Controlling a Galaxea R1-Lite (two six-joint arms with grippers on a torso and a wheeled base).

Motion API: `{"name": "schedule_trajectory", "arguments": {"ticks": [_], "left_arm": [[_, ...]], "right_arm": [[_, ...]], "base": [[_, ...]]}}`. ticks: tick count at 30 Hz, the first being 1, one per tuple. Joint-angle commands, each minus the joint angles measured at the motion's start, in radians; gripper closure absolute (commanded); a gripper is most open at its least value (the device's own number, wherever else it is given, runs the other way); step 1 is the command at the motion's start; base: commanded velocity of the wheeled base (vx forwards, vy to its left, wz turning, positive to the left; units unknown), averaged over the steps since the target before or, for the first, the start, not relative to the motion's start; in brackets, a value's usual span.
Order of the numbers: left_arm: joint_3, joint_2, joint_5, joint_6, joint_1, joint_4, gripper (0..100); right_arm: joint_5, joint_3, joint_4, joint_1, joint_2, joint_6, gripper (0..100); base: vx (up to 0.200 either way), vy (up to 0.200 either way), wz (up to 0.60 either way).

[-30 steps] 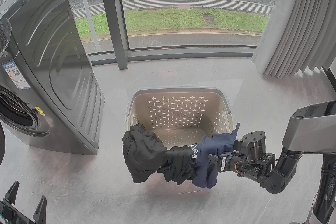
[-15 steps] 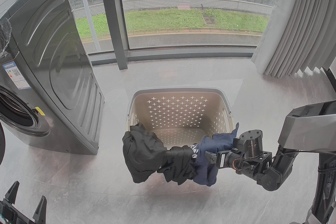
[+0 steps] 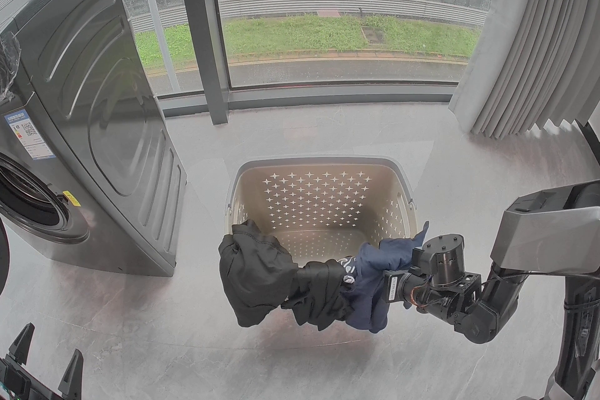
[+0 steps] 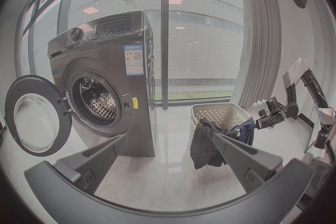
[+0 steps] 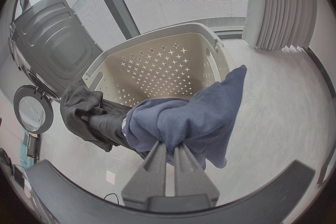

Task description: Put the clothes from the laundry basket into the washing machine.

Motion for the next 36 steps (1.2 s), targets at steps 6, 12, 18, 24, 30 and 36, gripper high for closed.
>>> {"name": "schedule_trajectory", "arguments": {"ticks": [6, 12, 18, 24, 30, 36], "left_arm": [[0.016, -0.018, 0.000, -0.001, 0.000, 0.000, 0], [0.018, -0.018, 0.002, -0.001, 0.000, 0.000, 0], [0.016, -0.018, 0.000, -0.001, 0.000, 0.000, 0], [0.016, -0.018, 0.002, -0.001, 0.000, 0.000, 0], [0.016, -0.018, 0.002, -0.001, 0.000, 0.000, 0], [0.016, -0.018, 0.002, -0.001, 0.000, 0.000, 0]], "right_arm": [[0.000, 0.017, -0.005, 0.017, -0.053, 0.011, 100], [-0.004, 0.088, -0.001, 0.018, -0.185, 0.008, 100], [-0.004, 0.128, 0.011, 0.027, -0.312, 0.003, 100], [-0.018, 0.129, 0.012, 0.040, -0.386, 0.000, 100], [-0.021, 0.123, 0.012, 0.046, -0.451, -0.003, 100], [-0.027, 0.103, 0.011, 0.047, -0.564, -0.029, 100]], "base": [[0.000, 0.000, 0.00], [0.000, 0.000, 0.00], [0.000, 0.000, 0.00], [0.000, 0.000, 0.00], [0.000, 0.000, 0.00], [0.000, 0.000, 0.00]]}}
